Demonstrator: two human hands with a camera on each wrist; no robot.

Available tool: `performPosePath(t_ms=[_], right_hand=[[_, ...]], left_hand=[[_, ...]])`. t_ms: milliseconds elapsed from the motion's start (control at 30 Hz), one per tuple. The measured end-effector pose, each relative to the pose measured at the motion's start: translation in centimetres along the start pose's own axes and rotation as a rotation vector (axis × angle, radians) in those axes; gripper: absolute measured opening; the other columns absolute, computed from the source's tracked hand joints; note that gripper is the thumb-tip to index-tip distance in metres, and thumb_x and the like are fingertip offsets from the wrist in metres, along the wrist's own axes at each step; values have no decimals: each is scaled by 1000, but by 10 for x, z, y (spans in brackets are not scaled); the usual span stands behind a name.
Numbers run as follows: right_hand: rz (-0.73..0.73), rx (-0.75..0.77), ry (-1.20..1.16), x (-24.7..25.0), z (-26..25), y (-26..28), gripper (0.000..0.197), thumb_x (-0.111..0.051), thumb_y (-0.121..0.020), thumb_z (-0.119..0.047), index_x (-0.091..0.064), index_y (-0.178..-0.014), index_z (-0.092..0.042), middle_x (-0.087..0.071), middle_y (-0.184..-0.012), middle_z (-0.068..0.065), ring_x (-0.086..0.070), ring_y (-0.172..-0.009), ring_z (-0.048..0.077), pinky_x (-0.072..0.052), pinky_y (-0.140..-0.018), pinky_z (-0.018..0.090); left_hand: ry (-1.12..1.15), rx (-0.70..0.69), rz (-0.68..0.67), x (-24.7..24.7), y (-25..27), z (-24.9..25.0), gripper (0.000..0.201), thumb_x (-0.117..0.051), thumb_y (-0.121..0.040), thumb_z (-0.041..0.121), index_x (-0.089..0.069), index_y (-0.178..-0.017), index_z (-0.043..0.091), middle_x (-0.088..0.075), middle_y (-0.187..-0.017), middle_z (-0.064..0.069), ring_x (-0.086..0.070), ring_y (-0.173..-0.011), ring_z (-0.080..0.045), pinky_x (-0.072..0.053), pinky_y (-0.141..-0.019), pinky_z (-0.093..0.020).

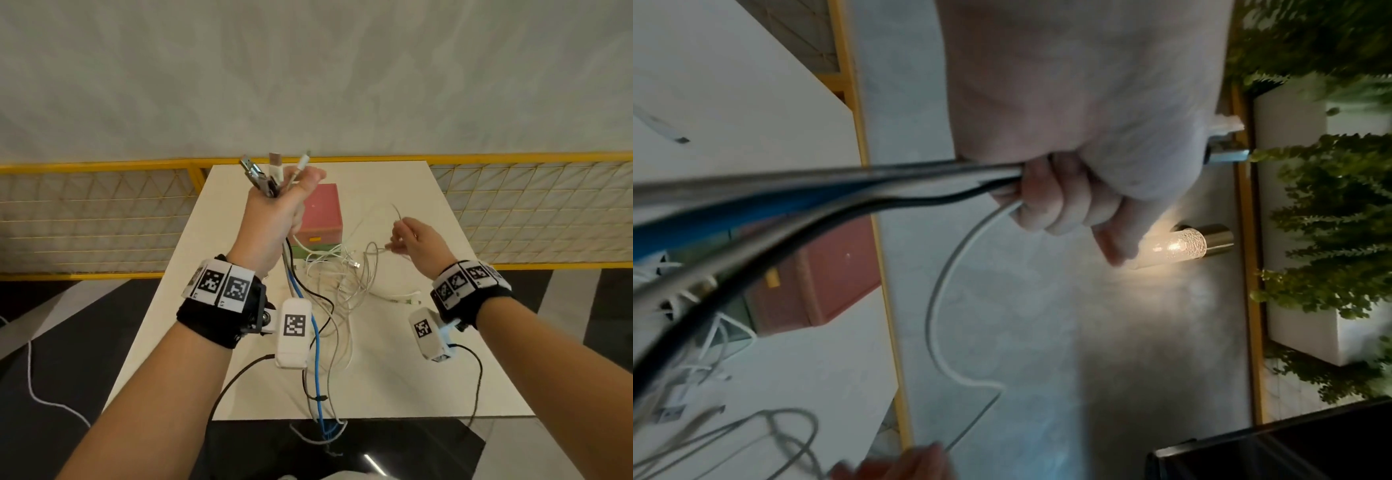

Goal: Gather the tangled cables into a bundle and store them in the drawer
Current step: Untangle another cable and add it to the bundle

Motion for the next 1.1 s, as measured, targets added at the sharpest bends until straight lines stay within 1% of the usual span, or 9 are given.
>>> performPosePath(t_ms=[233,267,333,433,600,733,833,967,1100], right_hand=[[-112,338,322,-22,-86,15,25,-45,-98,-28,-65,-89,-16,-58,-92,4,-68,-76,15,-53,-77,27],[-84,398,423,-23,-95,18,25,-46,-97,-32,-67,-91,-19,-57,-91,2,-68,-75,13,-51,-75,27],[10,505,626,-21,-111,25,28,-48,-95,-38,-70,-94,-21,-58,-89,2,-63,-71,16,-45,-66,30],[102,607,788,-17,-123,29,31,-53,-92,-40,-72,-100,-18,-57,-90,6,-57,-65,23,-42,-59,29],[86,519,644,-6,-109,18,23,-58,-91,-33,-69,-100,-14,-54,-99,4,-54,-73,17,-41,-69,26],[-102,332,545,-23,-65,7,21,-45,-98,-20,-63,-94,-9,-56,-90,1,-53,-82,17,-32,-70,19],[-186,155,499,-25,-24,5,22,-40,-100,-21,-58,-90,-12,-59,-84,-5,-54,-74,9,-37,-74,24],[-68,163,471,-6,-25,1,20,-45,-98,-26,-59,-86,-18,-67,-83,3,-61,-74,22,-49,-70,36],[60,232,588,4,-51,-5,20,-51,-94,-34,-67,-96,-22,-61,-86,4,-54,-75,19,-38,-64,26]], left_hand=[[-355,46,-155,-36,8,-8,36,-36,-104,40,-64,-125,30,-32,-57,5,-32,-39,-2,-29,-44,-18],[-413,83,-186,-43,10,-12,37,-35,-104,42,-65,-121,27,-35,-56,6,-34,-38,0,-30,-43,-16],[-483,144,-239,-52,13,-20,44,-37,-102,47,-65,-86,16,-42,-48,6,-36,-37,-1,-33,-43,-14],[-522,174,-272,-53,14,-25,53,-52,-98,39,-47,-52,13,-43,-37,6,-36,-34,-4,-32,-41,-11],[-631,158,-233,-35,8,-24,50,-59,-88,8,-55,-40,21,-45,-37,8,-39,-35,-1,-35,-48,-18],[-411,20,51,-10,-2,1,12,-66,-90,21,-75,-83,21,-51,-52,10,-37,-45,-6,-31,-48,-22],[-318,10,192,17,-7,8,20,-58,-92,9,-76,-97,16,-54,-57,10,-32,-45,-5,-28,-47,-22],[-357,21,301,42,-8,6,22,-61,-94,29,-68,-81,13,-47,-50,8,-39,-47,-9,-33,-55,-27],[-250,-30,336,32,2,15,41,-47,-102,25,-69,-76,1,-46,-43,1,-38,-36,-6,-35,-45,-19]])
Point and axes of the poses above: each hand's wrist, its own y-axis away from the middle knuckle, its own x-axis out of the back of the hand, z = x × y, the point moved 10 cm from there along -y, towards the middle knuckle
